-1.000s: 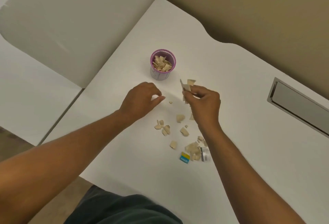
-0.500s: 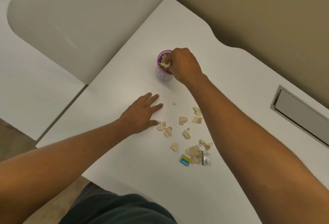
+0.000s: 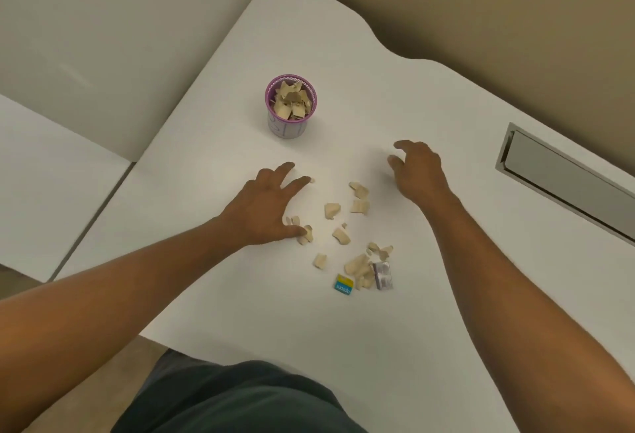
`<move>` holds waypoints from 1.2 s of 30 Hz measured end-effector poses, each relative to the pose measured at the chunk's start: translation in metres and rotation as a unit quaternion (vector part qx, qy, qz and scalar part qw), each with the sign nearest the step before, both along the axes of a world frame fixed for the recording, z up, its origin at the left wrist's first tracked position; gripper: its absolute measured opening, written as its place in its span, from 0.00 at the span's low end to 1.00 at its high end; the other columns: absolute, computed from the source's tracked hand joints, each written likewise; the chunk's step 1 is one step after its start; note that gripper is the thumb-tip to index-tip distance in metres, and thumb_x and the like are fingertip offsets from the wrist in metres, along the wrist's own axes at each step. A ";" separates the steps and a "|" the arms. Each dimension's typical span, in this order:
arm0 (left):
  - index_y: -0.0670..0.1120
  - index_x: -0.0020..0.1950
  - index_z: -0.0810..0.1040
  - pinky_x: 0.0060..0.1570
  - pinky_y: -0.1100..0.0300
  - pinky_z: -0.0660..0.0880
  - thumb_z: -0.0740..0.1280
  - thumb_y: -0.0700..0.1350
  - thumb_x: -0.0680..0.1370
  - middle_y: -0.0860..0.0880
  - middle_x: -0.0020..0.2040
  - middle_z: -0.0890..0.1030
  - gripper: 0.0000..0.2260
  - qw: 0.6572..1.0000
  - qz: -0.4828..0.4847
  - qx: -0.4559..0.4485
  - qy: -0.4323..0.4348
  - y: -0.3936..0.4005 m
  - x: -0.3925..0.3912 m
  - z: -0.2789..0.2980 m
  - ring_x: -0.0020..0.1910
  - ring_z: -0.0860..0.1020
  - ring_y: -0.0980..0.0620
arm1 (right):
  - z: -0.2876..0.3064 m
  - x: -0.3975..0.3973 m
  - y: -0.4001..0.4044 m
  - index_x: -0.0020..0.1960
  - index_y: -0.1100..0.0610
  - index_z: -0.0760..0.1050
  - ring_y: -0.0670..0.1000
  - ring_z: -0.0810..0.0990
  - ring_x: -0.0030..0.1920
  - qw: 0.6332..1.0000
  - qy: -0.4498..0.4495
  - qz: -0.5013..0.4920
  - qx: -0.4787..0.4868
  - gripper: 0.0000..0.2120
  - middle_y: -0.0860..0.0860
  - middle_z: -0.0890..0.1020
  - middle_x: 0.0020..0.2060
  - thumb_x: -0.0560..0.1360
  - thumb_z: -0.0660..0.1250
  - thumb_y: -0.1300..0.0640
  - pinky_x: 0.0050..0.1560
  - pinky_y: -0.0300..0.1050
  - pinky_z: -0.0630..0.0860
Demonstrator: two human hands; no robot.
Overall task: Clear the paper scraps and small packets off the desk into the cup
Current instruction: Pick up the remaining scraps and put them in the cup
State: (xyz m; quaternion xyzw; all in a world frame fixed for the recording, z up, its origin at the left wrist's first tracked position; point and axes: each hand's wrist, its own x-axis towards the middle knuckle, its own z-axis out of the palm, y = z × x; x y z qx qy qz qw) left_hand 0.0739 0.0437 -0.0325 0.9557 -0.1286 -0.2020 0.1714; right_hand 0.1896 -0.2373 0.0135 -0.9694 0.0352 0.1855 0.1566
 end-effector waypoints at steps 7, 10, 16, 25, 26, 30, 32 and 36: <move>0.54 0.83 0.46 0.66 0.43 0.71 0.70 0.72 0.67 0.43 0.83 0.54 0.54 0.998 -0.045 0.051 -0.005 -0.055 0.008 -0.002 0.72 0.65 0.38 | -0.062 -0.077 0.007 0.79 0.56 0.58 0.64 0.52 0.79 0.995 0.008 0.099 -0.007 0.27 0.61 0.54 0.79 0.85 0.49 0.44 0.77 0.60 0.54; 0.50 0.84 0.48 0.67 0.44 0.71 0.72 0.66 0.70 0.44 0.80 0.62 0.52 0.998 -0.052 0.027 0.008 -0.062 0.007 0.001 0.73 0.65 0.39 | -0.063 -0.111 0.026 0.79 0.55 0.60 0.59 0.49 0.81 0.985 0.008 0.165 0.048 0.23 0.56 0.53 0.81 0.86 0.50 0.49 0.79 0.58 0.54; 0.52 0.83 0.54 0.70 0.47 0.71 0.75 0.55 0.74 0.50 0.78 0.66 0.44 0.992 -0.055 -0.100 0.054 -0.041 -0.027 0.002 0.74 0.65 0.46 | -0.046 -0.155 -0.006 0.78 0.49 0.62 0.53 0.58 0.79 0.979 -0.026 0.151 0.137 0.23 0.50 0.61 0.79 0.84 0.59 0.54 0.78 0.51 0.58; 0.60 0.82 0.46 0.60 0.45 0.74 0.77 0.72 0.60 0.48 0.81 0.50 0.60 0.993 0.051 0.093 0.047 -0.050 -0.070 -0.003 0.69 0.63 0.39 | -0.052 -0.174 -0.050 0.79 0.51 0.57 0.59 0.64 0.66 0.995 0.016 0.097 0.030 0.56 0.53 0.63 0.72 0.59 0.82 0.44 0.66 0.52 0.73; 0.58 0.83 0.47 0.61 0.45 0.75 0.79 0.68 0.61 0.48 0.81 0.52 0.59 0.994 0.060 0.072 0.051 -0.055 -0.072 -0.004 0.69 0.63 0.39 | -0.055 -0.172 -0.044 0.78 0.52 0.59 0.58 0.66 0.65 0.994 0.008 0.099 0.035 0.53 0.53 0.64 0.70 0.60 0.82 0.46 0.64 0.50 0.73; 0.51 0.83 0.54 0.64 0.45 0.75 0.79 0.51 0.71 0.45 0.77 0.61 0.48 0.996 0.078 -0.027 0.037 -0.083 -0.066 -0.006 0.68 0.65 0.39 | -0.057 -0.163 -0.011 0.72 0.53 0.69 0.55 0.72 0.59 0.991 -0.026 0.099 0.089 0.38 0.53 0.72 0.61 0.67 0.80 0.51 0.55 0.42 0.72; 0.49 0.82 0.57 0.60 0.45 0.76 0.78 0.46 0.73 0.45 0.76 0.63 0.43 0.994 0.086 -0.059 0.027 -0.093 -0.058 -0.005 0.68 0.66 0.39 | -0.056 -0.159 0.000 0.70 0.54 0.71 0.54 0.75 0.57 0.987 -0.041 0.090 0.130 0.32 0.53 0.74 0.58 0.68 0.78 0.54 0.53 0.42 0.72; 0.51 0.81 0.60 0.59 0.42 0.77 0.79 0.45 0.71 0.45 0.77 0.63 0.43 0.993 0.077 -0.087 0.014 -0.089 -0.041 -0.005 0.70 0.66 0.38 | -0.048 -0.155 -0.005 0.72 0.57 0.69 0.53 0.75 0.62 0.981 -0.074 0.071 0.167 0.32 0.54 0.73 0.64 0.70 0.75 0.62 0.61 0.45 0.74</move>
